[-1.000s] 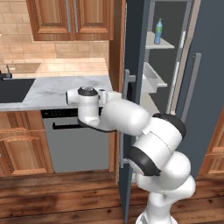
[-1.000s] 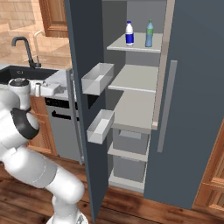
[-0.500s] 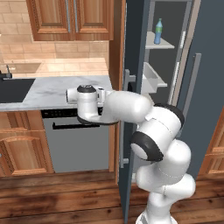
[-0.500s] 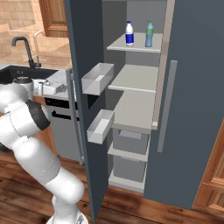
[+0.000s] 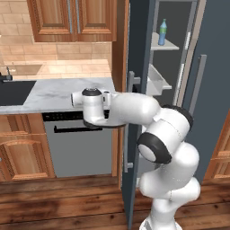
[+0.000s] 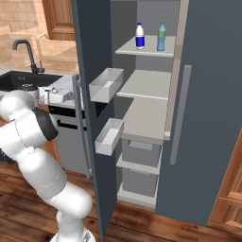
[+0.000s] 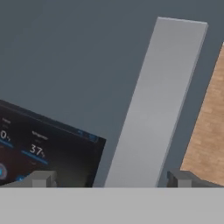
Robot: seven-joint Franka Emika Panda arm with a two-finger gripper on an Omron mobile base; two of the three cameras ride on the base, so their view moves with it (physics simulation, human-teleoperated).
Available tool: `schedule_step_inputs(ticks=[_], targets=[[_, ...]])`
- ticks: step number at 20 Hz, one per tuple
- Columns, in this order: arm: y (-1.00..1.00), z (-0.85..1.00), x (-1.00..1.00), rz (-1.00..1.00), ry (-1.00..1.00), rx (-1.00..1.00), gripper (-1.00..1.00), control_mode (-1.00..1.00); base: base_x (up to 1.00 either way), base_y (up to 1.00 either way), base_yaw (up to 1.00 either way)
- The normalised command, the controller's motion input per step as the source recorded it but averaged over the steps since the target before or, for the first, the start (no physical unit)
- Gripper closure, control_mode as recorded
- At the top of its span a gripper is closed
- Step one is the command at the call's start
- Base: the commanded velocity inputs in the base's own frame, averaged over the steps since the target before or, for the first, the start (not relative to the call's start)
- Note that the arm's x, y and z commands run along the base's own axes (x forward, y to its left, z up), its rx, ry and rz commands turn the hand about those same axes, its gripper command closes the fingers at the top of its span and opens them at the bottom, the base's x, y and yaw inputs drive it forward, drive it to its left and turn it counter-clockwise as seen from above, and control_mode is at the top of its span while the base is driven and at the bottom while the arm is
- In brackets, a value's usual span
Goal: Take the bottled waters from the counter and place them in the freezer to freeze. Close the freezer door after placing the bottles.
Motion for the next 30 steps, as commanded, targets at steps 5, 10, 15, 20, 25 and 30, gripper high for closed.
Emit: schedule_step_inputs(ticks=[5, 10, 15, 20, 25, 30], targets=[[-0.54, 0.00, -0.39, 0.12, -0.13, 0.01, -1.00, -1.00, 0.00, 0.00, 0.00], [-0.68, 0.00, -0.22, 0.10, -0.11, 0.02, -1.00, -1.00, 0.00, 0.00, 0.00], [-0.81, 0.00, -0.02, 0.11, -0.05, 0.04, -1.00, -1.00, 0.00, 0.00, 0.00], [-0.85, 0.00, 0.00, 0.09, -0.01, 0.05, -1.00, -1.00, 0.00, 0.00, 0.00], [-0.86, 0.00, 0.18, 0.02, 0.00, 0.06, -1.00, -1.00, 0.00, 0.00, 0.00], [-0.90, 0.00, 0.30, 0.03, 0.00, 0.08, -1.00, -1.00, 0.00, 0.00, 0.00]])
